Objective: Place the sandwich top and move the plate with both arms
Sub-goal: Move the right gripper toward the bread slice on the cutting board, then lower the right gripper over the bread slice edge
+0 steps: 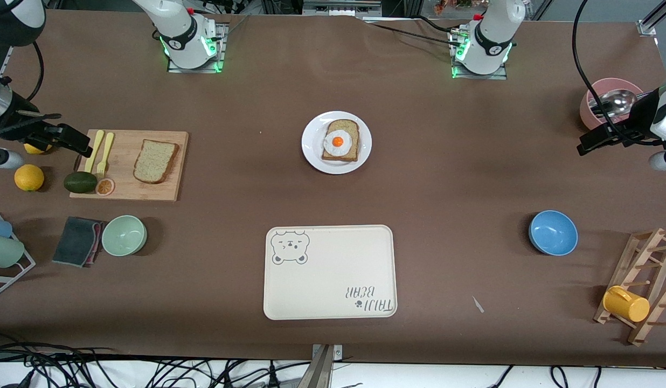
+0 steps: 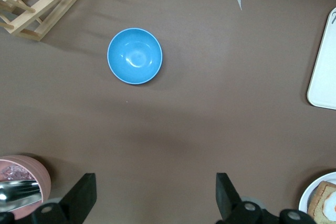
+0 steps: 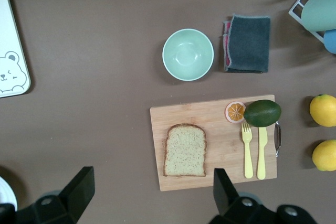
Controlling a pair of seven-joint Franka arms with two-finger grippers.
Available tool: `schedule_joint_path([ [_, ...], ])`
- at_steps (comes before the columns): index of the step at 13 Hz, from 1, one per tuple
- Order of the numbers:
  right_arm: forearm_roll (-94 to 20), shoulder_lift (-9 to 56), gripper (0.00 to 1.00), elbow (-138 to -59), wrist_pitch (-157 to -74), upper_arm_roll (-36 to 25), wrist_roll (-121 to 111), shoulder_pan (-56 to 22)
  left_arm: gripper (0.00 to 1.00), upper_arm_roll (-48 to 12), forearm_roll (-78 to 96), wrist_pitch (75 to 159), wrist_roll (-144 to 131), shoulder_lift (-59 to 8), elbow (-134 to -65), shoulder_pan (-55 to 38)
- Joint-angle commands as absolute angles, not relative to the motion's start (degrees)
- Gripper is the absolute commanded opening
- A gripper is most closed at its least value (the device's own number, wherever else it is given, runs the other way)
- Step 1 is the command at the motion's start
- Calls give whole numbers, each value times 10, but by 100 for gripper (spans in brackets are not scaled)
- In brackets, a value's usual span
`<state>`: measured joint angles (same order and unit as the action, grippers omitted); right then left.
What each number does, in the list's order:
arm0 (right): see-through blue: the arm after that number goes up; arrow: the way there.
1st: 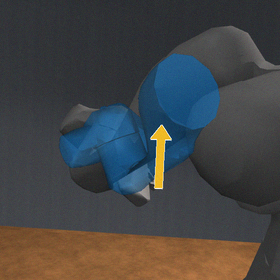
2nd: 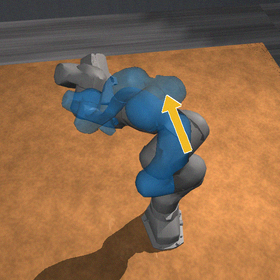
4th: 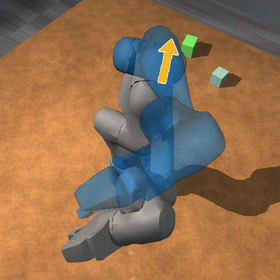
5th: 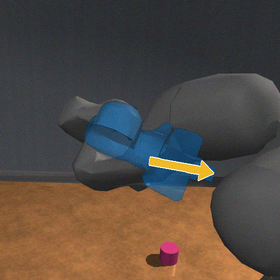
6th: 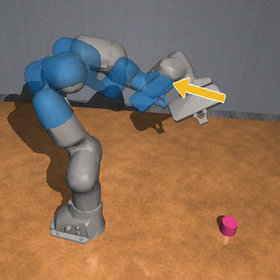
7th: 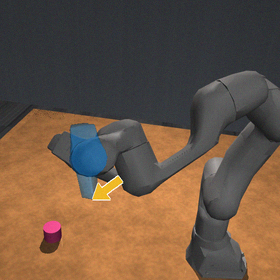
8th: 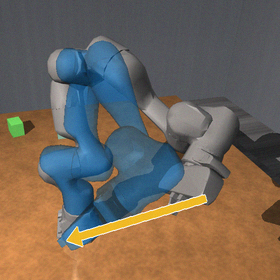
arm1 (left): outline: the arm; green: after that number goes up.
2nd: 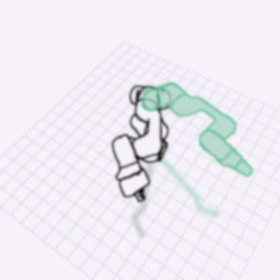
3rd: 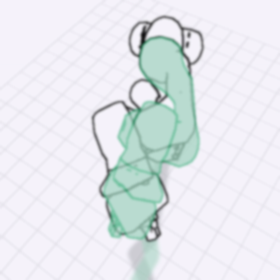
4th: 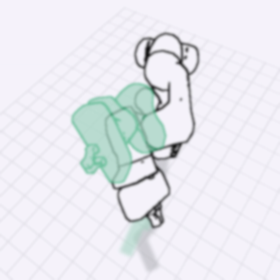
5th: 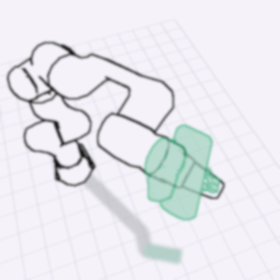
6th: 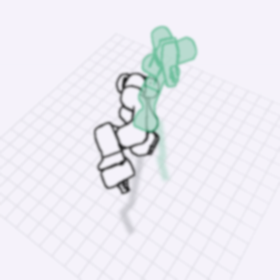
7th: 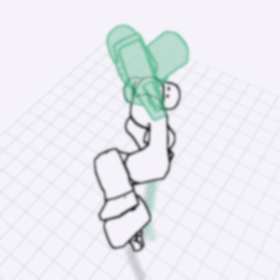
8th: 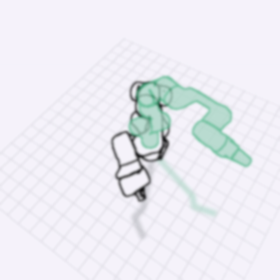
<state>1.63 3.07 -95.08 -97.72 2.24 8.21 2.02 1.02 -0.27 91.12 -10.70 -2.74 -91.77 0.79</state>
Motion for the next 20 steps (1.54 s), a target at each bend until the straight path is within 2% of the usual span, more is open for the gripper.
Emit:
schedule_joint_path([
  [1,6,33,99,-973,-997,21,73,18,100,8,-11,900,-105,-23,-912,8],
  [3,-4,14,99,-1037,-1037,12,75,19,100,8,-11,900,-110,-24,-912,6],
  [4,-14,-7,99,-1095,-1071,-11,66,19,100,8,-11,900,-119,-24,-912,4],
  [6,-14,-70,99,-1249,-1196,-26,49,19,100,7,-11,900,-127,-25,-913,1],
  [7,-14,-80,99,-1297,-1240,-46,48,19,100,-1,-12,900,-134,-25,-913,1],
  [9,-16,-76,99,-1325,-1256,-66,40,19,100,-3,-12,900,-136,-25,-913,1],
  [11,-73,-70,98,-1342,-1256,-89,-13,19,100,-9,-12,900,-145,-25,-913,1],
  [14,-128,-23,95,-1345,-1276,-127,-126,19,100,-9,-12,900,-145,-25,-913,2],
  [17,-128,1,93,-1393,-1366,-127,-137,19,100,-8,-13,900,-144,-25,-913,3],
  [20,-128,43,88,-1394,-1411,-127,-170,19,100,-8,-13,901,-145,-28,-913,2],
])
